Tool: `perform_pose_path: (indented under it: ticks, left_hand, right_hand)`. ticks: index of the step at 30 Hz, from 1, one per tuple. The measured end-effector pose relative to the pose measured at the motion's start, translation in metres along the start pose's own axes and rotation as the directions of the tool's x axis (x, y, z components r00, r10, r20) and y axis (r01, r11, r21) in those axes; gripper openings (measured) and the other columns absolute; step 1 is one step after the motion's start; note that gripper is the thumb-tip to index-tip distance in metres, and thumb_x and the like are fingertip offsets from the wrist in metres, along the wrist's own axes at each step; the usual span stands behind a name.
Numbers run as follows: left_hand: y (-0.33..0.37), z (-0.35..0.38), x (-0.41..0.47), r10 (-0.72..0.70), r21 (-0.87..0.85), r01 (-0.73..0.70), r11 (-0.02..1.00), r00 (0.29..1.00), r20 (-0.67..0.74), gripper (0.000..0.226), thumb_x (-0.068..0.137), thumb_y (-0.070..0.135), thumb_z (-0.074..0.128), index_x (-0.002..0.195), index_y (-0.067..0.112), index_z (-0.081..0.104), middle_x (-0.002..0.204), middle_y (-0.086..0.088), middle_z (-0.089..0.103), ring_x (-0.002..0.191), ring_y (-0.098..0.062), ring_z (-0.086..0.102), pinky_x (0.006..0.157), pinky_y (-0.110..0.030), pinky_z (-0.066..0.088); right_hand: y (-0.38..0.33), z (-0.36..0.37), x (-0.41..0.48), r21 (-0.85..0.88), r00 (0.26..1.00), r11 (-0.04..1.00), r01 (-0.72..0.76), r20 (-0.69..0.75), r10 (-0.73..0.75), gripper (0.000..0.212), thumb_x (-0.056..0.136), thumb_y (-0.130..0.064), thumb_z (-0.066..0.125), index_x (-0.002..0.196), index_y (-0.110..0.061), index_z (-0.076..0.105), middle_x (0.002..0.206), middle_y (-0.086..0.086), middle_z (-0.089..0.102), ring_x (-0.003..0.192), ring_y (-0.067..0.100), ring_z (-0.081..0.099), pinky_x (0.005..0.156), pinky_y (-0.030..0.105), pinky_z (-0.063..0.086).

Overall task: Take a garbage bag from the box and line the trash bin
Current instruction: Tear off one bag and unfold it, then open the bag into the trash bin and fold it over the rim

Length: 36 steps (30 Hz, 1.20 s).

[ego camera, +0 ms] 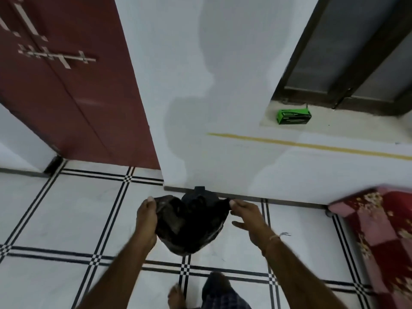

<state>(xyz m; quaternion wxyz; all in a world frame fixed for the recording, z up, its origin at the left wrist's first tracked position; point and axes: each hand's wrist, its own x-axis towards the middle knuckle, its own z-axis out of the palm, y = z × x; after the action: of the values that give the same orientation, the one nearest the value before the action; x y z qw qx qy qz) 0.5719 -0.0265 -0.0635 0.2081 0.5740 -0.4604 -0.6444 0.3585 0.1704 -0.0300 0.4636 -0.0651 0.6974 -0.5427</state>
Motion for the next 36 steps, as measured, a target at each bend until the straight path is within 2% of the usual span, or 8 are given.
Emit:
perform_pose_path:
  ticks: [5,9,16,22,26,31,33,36]
  left_hand:
    - [0.01,-0.001,-0.008,0.032,-0.034,-0.031,0.999,0.999,0.023,0.045,0.11,0.036,0.036,0.114,0.003,0.067,0.115,-0.019,0.073,0.11,-0.035,0.068,0.1,-0.051,0.054]
    - [0.004,0.0,-0.004,0.023,-0.087,-0.013,0.996,0.994,0.111,0.043,0.108,0.041,0.041,0.117,0.009,0.068,0.118,-0.015,0.073,0.113,-0.034,0.068,0.099,-0.052,0.055]
    - [-0.001,0.007,0.014,-0.142,-0.291,0.18,0.94,0.979,0.145,0.042,0.11,0.039,0.035,0.12,0.01,0.065,0.121,-0.016,0.071,0.109,-0.03,0.067,0.084,-0.04,0.056]
    - [-0.041,0.042,0.054,-0.267,-0.259,0.301,0.918,0.951,0.159,0.045,0.11,0.038,0.037,0.12,0.006,0.066,0.119,-0.019,0.072,0.106,-0.033,0.068,0.085,-0.041,0.056]
    - [-0.104,0.081,0.104,-0.364,-0.159,0.383,0.91,0.921,0.139,0.045,0.11,0.039,0.038,0.114,0.007,0.069,0.112,-0.018,0.075,0.102,-0.035,0.071,0.086,-0.046,0.059]
    - [-0.197,0.138,0.176,-0.528,-0.163,0.557,0.814,0.827,0.193,0.047,0.109,0.042,0.04,0.132,0.008,0.062,0.128,-0.015,0.069,0.11,-0.033,0.068,0.09,-0.044,0.059]
    - [-0.226,0.168,0.199,-0.564,-0.173,0.608,0.775,0.788,0.246,0.05,0.106,0.049,0.04,0.14,0.016,0.056,0.134,-0.014,0.065,0.115,-0.033,0.066,0.085,-0.041,0.06]
    - [-0.284,0.209,0.239,-0.618,-0.17,0.673,0.72,0.733,0.284,0.066,0.09,0.062,0.052,0.143,0.023,0.053,0.137,-0.015,0.064,0.119,-0.038,0.064,0.095,-0.059,0.055]
  right_hand:
    - [0.006,0.011,0.003,0.606,0.988,0.795,-0.001,-0.122,0.094,0.013,0.099,-0.01,0.065,0.1,0.0,0.073,0.1,0.013,0.074,0.09,0.025,0.072,0.073,0.031,0.065]
    - [0.003,0.019,0.02,0.735,0.977,0.676,0.051,-0.175,0.117,0.012,0.097,-0.008,0.066,0.105,-0.001,0.07,0.119,0.016,0.068,0.098,0.024,0.07,0.079,0.031,0.063]
    - [-0.007,0.03,0.04,0.586,0.954,0.801,0.122,-0.292,0.068,0.012,0.096,-0.014,0.068,0.102,-0.007,0.075,0.102,0.009,0.076,0.113,0.028,0.066,0.086,0.031,0.053]
    - [0.033,0.04,0.074,0.307,0.958,0.933,0.188,-0.268,-0.105,0.027,0.102,-0.021,0.058,0.116,-0.004,0.075,0.118,0.023,0.074,0.115,0.035,0.069,0.098,0.039,0.054]
    - [0.097,0.035,0.129,0.14,0.958,0.982,0.127,-0.275,-0.084,0.033,0.101,-0.029,0.063,0.129,-0.014,0.072,0.127,0.009,0.075,0.126,0.025,0.066,0.112,0.045,0.049]
    - [0.183,0.019,0.208,0.077,0.942,0.997,0.007,-0.335,0.019,0.049,0.088,-0.044,0.072,0.127,-0.015,0.073,0.122,0.006,0.077,0.123,0.023,0.068,0.114,0.048,0.048]
    - [0.207,0.01,0.234,0.11,0.912,0.994,0.025,-0.41,0.022,0.045,0.091,-0.036,0.072,0.13,-0.012,0.071,0.124,0.009,0.076,0.124,0.025,0.068,0.112,0.044,0.049]
    - [0.248,0.002,0.271,0.146,0.909,0.987,0.063,-0.416,0.004,0.034,0.101,-0.025,0.062,0.132,-0.011,0.069,0.127,0.007,0.075,0.124,0.02,0.068,0.107,0.037,0.051]
